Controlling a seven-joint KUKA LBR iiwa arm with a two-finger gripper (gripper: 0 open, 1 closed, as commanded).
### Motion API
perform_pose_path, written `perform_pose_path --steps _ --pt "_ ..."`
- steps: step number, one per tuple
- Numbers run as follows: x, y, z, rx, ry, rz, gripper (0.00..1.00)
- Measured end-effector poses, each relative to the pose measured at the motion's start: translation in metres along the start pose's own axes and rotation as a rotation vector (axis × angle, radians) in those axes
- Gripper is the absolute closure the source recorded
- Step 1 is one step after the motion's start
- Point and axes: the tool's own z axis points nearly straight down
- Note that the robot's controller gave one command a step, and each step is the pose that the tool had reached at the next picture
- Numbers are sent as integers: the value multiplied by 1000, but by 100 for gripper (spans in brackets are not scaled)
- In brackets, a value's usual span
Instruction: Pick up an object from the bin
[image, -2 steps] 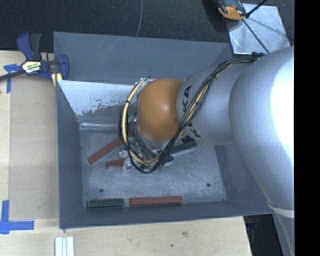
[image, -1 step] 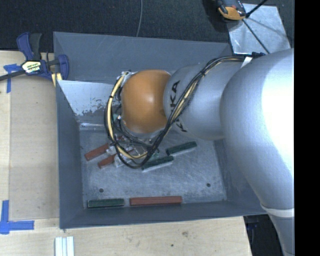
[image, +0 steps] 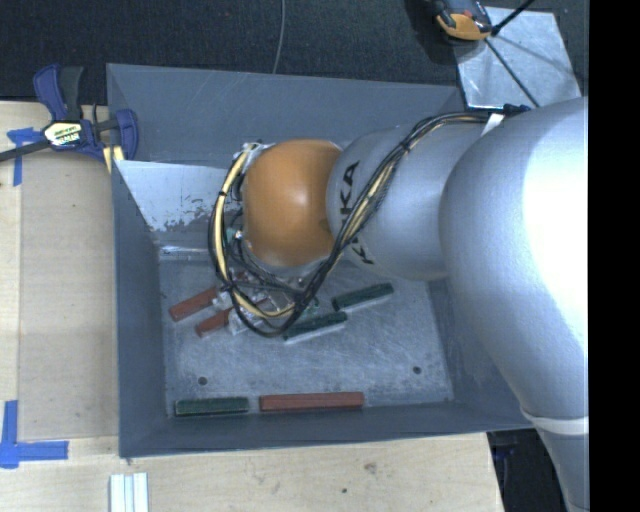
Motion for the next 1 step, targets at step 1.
perform_pose_path --steps 1 --pt "4 2 -175 -5 -3 12 100"
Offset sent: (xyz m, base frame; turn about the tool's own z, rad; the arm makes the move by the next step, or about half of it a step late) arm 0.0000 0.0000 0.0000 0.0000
